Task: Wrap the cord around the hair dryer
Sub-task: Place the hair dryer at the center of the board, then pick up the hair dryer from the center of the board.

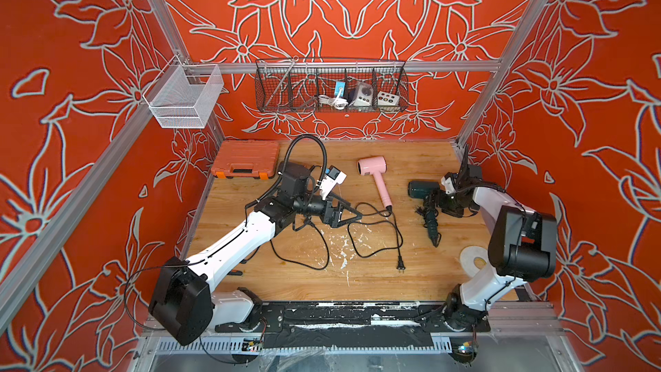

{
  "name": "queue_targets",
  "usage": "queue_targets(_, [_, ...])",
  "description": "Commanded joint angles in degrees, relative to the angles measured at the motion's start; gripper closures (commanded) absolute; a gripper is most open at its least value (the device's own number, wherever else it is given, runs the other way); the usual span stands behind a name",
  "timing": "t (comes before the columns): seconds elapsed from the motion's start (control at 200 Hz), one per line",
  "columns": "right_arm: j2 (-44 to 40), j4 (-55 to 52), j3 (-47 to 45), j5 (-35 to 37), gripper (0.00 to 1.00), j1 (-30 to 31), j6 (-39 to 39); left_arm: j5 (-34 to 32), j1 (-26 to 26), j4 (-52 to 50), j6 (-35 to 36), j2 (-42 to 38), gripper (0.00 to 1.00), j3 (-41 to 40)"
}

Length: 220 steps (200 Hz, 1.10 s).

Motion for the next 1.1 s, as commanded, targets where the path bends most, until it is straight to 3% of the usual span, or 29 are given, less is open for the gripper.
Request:
queue_targets(0.0, [-3.4, -1.3, 1.9, 1.8, 0.14, 0.1, 0.5, 0.9, 0.5, 1.5, -0.2, -1.1, 0.00, -0.3])
queue_targets(0.285, [-10.3, -2.4, 1.5, 2.8, 0.09, 4.5, 0.3, -5.1, 0.9, -1.4, 0.0, -2.3, 0.00, -1.1])
queue_targets(0.565, [-12.6, -4.4, 3.8, 7.2, 0.02, 21.3, -3.0, -14.9, 3.5, -6.3, 0.0, -7.0, 0.00, -5.0])
queue_targets(0.701, [-6.9, -3.9, 7.2, 8.7, 0.01, 25.3, -3.4, -16.3, 4.6, -8.9, 0.4, -8.7, 0.00, -5.7])
queue_targets(0.921, [7.9, -8.5, 20.1, 13.0, 0.01, 30.2, -5.6, -16.3, 5.6, -11.7, 2.1, -10.2, 0.00, -5.2])
queue_targets(1.096, [17.7, -11.6, 28.5, 16.5, 0.04, 31.3, -5.3, -15.8, 6.2, -11.7, 1.9, -10.3, 0.00, -5.2])
